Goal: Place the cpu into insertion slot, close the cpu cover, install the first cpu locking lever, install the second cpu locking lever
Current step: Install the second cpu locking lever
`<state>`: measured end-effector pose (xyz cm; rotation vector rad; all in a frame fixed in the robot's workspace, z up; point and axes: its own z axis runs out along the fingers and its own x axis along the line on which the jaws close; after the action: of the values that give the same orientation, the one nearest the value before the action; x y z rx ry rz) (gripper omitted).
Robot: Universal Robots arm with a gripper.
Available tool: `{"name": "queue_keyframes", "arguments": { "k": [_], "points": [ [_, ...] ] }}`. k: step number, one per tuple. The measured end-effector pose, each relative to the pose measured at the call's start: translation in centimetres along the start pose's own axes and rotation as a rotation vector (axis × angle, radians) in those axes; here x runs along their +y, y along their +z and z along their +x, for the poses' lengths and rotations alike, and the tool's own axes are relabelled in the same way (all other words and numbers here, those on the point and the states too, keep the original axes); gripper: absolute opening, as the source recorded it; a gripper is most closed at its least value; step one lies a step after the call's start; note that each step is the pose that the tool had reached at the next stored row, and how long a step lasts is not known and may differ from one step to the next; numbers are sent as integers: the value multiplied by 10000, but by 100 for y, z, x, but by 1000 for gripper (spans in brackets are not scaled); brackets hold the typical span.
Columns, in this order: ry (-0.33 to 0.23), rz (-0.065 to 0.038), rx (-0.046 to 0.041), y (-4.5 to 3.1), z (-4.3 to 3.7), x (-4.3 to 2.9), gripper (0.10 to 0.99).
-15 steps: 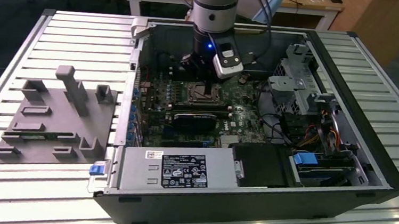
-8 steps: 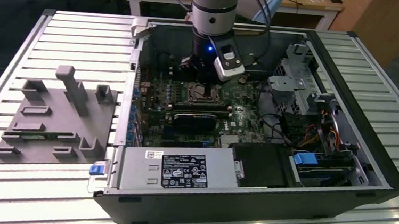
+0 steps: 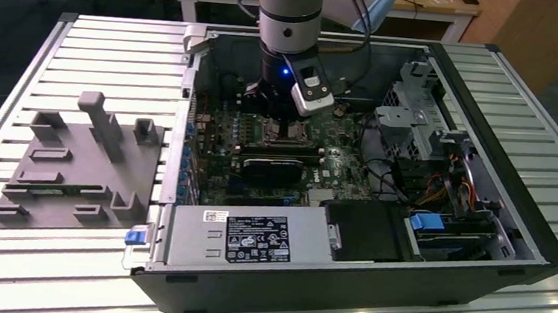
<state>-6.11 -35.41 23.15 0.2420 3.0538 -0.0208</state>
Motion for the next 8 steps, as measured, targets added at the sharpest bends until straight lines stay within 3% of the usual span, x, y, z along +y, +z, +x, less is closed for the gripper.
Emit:
{"name": "queue_keyframes", "arguments": {
  "k": [8],
  "points": [
    [-39,-22,3,8,1,-20,102]
  ]
}}
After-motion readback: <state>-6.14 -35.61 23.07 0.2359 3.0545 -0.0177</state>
